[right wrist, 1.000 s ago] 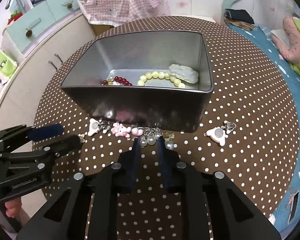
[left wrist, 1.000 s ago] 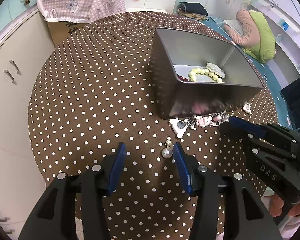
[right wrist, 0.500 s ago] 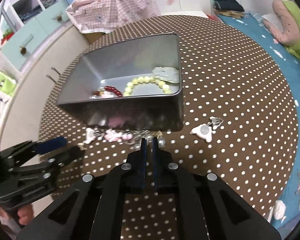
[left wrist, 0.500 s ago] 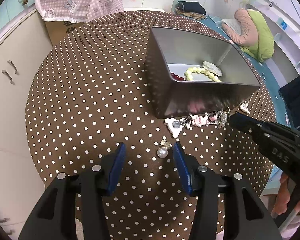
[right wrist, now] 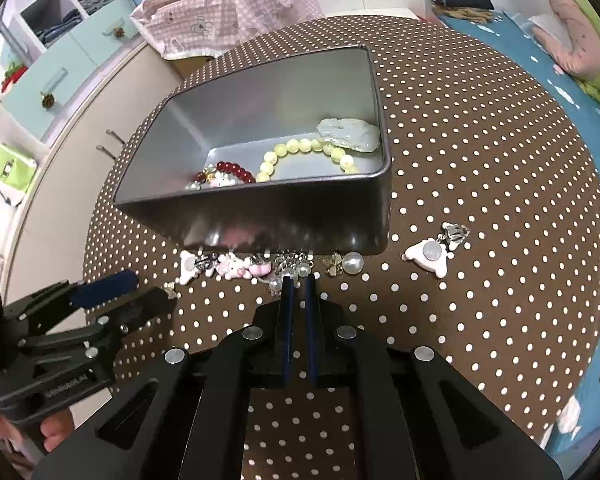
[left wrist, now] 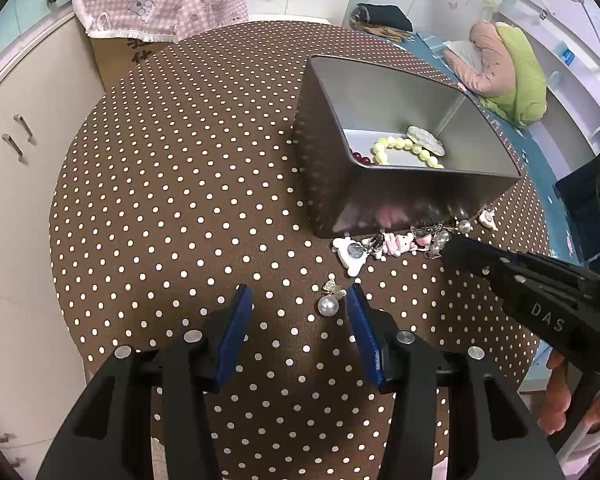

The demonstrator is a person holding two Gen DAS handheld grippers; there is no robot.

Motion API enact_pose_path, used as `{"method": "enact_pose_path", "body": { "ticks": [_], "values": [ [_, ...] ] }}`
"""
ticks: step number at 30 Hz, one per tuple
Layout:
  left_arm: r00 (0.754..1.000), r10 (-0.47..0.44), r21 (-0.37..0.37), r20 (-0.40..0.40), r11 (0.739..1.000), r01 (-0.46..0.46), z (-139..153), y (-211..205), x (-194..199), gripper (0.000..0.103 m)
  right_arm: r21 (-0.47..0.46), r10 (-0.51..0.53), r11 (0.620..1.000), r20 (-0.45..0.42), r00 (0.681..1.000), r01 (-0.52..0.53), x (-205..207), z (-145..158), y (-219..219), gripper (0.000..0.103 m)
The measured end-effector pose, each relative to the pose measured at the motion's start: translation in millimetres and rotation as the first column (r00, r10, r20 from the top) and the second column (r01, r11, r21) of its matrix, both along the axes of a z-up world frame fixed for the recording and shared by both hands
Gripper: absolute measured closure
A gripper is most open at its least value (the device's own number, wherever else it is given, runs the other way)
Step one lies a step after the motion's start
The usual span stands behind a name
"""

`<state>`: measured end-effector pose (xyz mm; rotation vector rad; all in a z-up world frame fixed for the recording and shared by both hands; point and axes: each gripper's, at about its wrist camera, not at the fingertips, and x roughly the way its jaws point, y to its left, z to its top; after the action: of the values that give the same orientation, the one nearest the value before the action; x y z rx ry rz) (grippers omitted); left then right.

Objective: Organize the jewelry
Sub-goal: 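Close the right tool on the dangling pearl drop earring beside the tin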

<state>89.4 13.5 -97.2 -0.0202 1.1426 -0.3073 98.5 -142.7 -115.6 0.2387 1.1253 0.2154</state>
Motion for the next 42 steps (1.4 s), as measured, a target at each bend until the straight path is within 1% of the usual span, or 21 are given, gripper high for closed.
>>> {"method": "enact_pose_path", "body": {
  "ticks": [2,4,5,6,7,8,9,10,13,15,20,21,22,23,24,29,32,36,38,39,42],
  "values": [
    [1.000,-0.002,-0.007,-0.001,1.000,0.002,0.0,2.2,0.8,0.056,0.007,-0.004,1.000,0.002,1.000,0.004,-2.2,-1.2,0.1,0.094],
    [1.000,-0.004,-0.011,-0.002,1.000,0.004,0.2,4.3,1.5,0.056,0.022,0.001,1.000,0.004,1.000,-0.001,-4.2,-1.4,0.2,0.087],
    [1.000,-0.006,-0.014,-0.003,1.000,0.006,0.5,5.5,1.5,0.056,0.040,0.010,0.999,0.006,1.000,-0.010,-3.9,-0.6,1.9,0.076],
    [1.000,-0.007,-0.017,-0.003,1.000,0.007,0.6,6.2,1.4,0.056,0.045,0.017,0.999,0.012,1.000,-0.017,-6.1,0.0,3.1,0.054],
    [1.000,-0.008,-0.018,-0.003,1.000,0.008,0.7,7.3,1.9,0.056,0.029,0.021,0.999,0.023,1.000,-0.022,-6.5,1.7,6.5,0.043],
    [1.000,-0.009,-0.022,-0.004,1.000,0.009,0.3,9.0,2.6,0.056,-0.030,0.018,0.999,0.046,0.999,-0.016,-6.4,3.7,13.4,0.034],
    [1.000,-0.010,-0.025,-0.004,1.000,0.010,0.4,9.9,2.5,0.056,-0.077,0.019,0.997,0.056,0.998,-0.015,-5.8,3.2,17.8,0.035],
    [1.000,-0.011,-0.027,-0.004,1.000,0.011,0.7,9.0,2.9,0.056,-0.085,0.022,0.996,0.050,0.999,-0.017,-4.5,1.7,18.4,0.034],
    [1.000,-0.014,-0.036,-0.005,0.999,0.013,1.2,10.4,2.4,0.056,-0.093,0.026,0.995,0.058,0.998,-0.021,-1.8,2.9,21.0,0.039],
    [1.000,-0.015,-0.041,-0.007,0.999,0.015,1.1,11.1,2.4,0.056,-0.131,0.033,0.991,0.066,0.997,-0.024,-0.1,3.8,24.2,0.056],
    [1.000,-0.016,-0.047,-0.005,0.999,0.015,1.5,13.2,3.3,0.056,-0.151,0.048,0.988,0.071,0.996,-0.037,3.7,4.5,26.9,0.064],
    [1.000,-0.016,-0.049,-0.006,0.999,0.015,1.3,13.7,3.8,0.056,-0.153,0.050,0.987,0.072,0.996,-0.038,3.4,4.8,28.6,0.067],
    [1.000,-0.015,-0.051,-0.005,0.999,0.015,1.4,14.0,3.9,0.056,-0.151,0.058,0.987,0.073,0.996,-0.047,0.7,4.7,29.1,0.071],
    [1.000,-0.016,-0.053,-0.005,0.998,0.015,1.4,14.4,3.8,0.056,-0.135,0.069,0.989,0.071,0.995,-0.059,-0.4,4.5,30.0,0.082],
    [1.000,-0.016,-0.054,-0.005,0.998,0.016,1.6,14.2,3.7,0.056,-0.122,0.076,0.990,0.069,0.995,-0.067,-2.3,5.1,30.8,0.086],
    [1.000,-0.018,-0.059,-0.005,0.998,0.018,2.0,15.1,4.3,0.056,-0.139,0.078,0.988,0.072,0.994,-0.067,-3.6,7.0,32.8,0.089],
    [1.000,-0.018,-0.066,-0.006,0.998,0.017,2.2,16.2,4.9,0.056,-0.130,0.070,0.990,0.070,0.995,-0.060,-8.8,8.9,25.8,0.097],
    [1.000,-0.019,-0.065,-0.006,0.998,0.018,2.3,16.6,5.7,0.056,-0.133,0.033,0.991,0.075,0.997,-0.023,-15.4,13.8,13.1,0.098],
    [1.000,-0.019,-0.065,-0.006,0.998,0.018,2.3,16.5,5.8,0.056,-0.141,0.040,0.990,0.078,0.996,-0.029,-17.6,16.5,10.4,0.097],
    [1.000,-0.020,-0.065,-0.006,0.998,0.019,2.2,16.4,5.9,0.056,-0.127,0.015,0.992,0.082,0.997,-0.005,-19.3,16.7,5.4,0.094],
    [1.000,-0.020,-0.066,-0.007,0.998,0.019,2.2,16.5,6.1,0.056,-0.068,-0.002,0.998,0.067,0.998,0.007,-16.9,15.7,2.5,0.094]
  ]
}}
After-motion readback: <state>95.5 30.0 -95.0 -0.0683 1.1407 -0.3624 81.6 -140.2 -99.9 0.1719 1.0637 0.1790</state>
